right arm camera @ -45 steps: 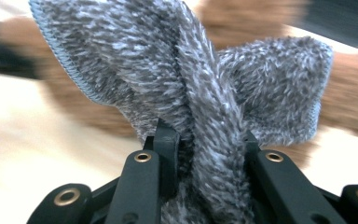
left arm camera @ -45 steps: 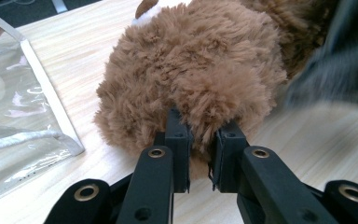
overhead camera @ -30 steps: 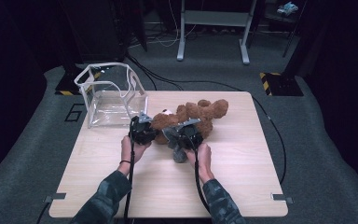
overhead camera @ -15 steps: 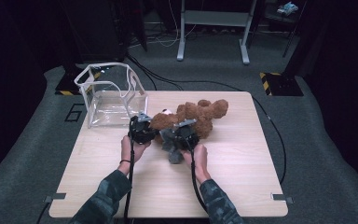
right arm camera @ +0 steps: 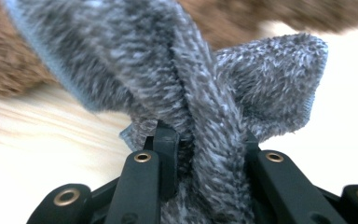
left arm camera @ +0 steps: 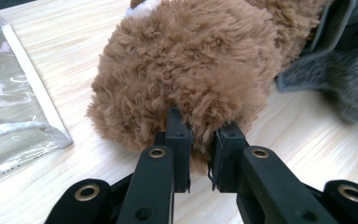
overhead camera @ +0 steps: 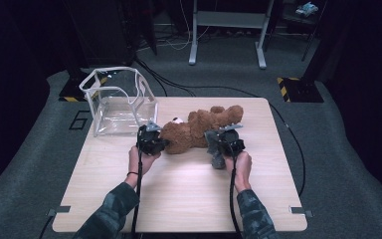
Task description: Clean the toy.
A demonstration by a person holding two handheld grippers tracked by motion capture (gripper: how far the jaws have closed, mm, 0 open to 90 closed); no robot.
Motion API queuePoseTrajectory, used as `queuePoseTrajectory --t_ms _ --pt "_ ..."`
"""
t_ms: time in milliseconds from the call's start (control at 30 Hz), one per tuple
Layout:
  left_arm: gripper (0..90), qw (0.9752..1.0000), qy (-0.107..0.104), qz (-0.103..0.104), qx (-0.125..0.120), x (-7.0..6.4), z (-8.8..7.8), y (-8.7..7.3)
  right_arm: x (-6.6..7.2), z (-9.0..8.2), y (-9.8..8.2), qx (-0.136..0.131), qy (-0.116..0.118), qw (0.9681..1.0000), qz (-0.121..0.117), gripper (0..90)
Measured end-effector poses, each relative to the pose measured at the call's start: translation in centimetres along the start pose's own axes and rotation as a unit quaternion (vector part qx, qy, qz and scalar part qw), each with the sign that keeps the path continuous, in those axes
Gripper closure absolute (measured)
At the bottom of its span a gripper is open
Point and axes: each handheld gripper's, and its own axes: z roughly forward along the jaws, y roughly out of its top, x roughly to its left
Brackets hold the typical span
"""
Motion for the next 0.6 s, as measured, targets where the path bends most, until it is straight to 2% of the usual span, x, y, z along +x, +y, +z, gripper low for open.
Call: queuePoseTrajectory --t_ms 67,100,133,233,267,300,333,367,400,433,467,500,533,567,600 --pt "79.6 1.0000 0.001 -0.007 -0.005 0.0 0.1 -0.1 0.6 -1.2 0.0 -0.009 0.024 0.9996 -0.008 71.0" --pt "79.6 1.0000 0.001 -0.006 -0.003 0.0 0.0 -0.1 2.3 -2.6 0.6 -0.026 0.052 0.9977 -0.036 71.0" --pt "79.6 1.0000 0.003 -0.004 -0.003 -0.1 0.0 -0.1 2.3 -2.6 0.6 -0.026 0.052 0.9977 -0.036 71.0" --pt "79.6 1.0000 0.003 -0.005 -0.004 -0.1 0.1 -0.2 5.4 -4.0 2.4 -0.052 0.092 0.9921 -0.068 70.9" --pt "79.6 1.0000 0.001 -0.007 -0.004 -0.1 0.1 -0.2 6.9 -4.0 4.0 -0.057 0.100 0.9892 -0.091 70.9" --pt "79.6 1.0000 0.001 -0.007 -0.004 -0.1 0.1 -0.2 6.9 -4.0 4.0 -0.057 0.100 0.9892 -0.091 70.9" --pt "79.7 0.9999 0.000 -0.009 -0.005 -0.1 0.1 -0.4 7.5 -3.6 5.3 -0.053 0.074 0.9905 -0.103 70.9" --pt "79.8 0.9999 0.000 -0.009 -0.005 -0.1 0.1 -0.4 7.5 -3.6 5.3 -0.053 0.074 0.9905 -0.103 70.9" --pt "79.8 0.9999 -0.002 -0.010 -0.004 0.0 0.1 -0.4 6.5 -2.9 5.9 -0.042 0.048 0.9945 -0.083 71.0" --pt "79.8 0.9999 -0.002 -0.010 -0.004 0.0 0.1 -0.4 6.5 -2.9 5.9 -0.042 0.048 0.9945 -0.083 71.0" --pt "79.8 0.9999 -0.005 -0.014 -0.007 0.1 0.1 -0.5 4.0 -2.3 5.7 -0.032 0.009 0.9979 -0.056 71.0" --pt "79.8 0.9999 -0.005 -0.014 -0.007 0.1 0.1 -0.5 3.1 -2.2 5.4 -0.027 -0.003 0.9986 -0.046 71.0" --pt "79.8 0.9999 -0.006 -0.009 -0.005 0.1 0.1 -0.5 3.1 -2.2 5.4 -0.027 -0.003 0.9986 -0.046 71.0" --pt "79.8 0.9999 -0.005 -0.008 -0.007 0.1 0.1 -0.5 0.8 -1.9 4.6 -0.012 -0.024 0.9994 -0.021 71.0" --pt "79.8 0.9999 -0.008 -0.008 -0.006 0.2 0.1 -0.5 -0.1 -1.8 4.1 -0.007 -0.030 0.9993 -0.021 70.9"
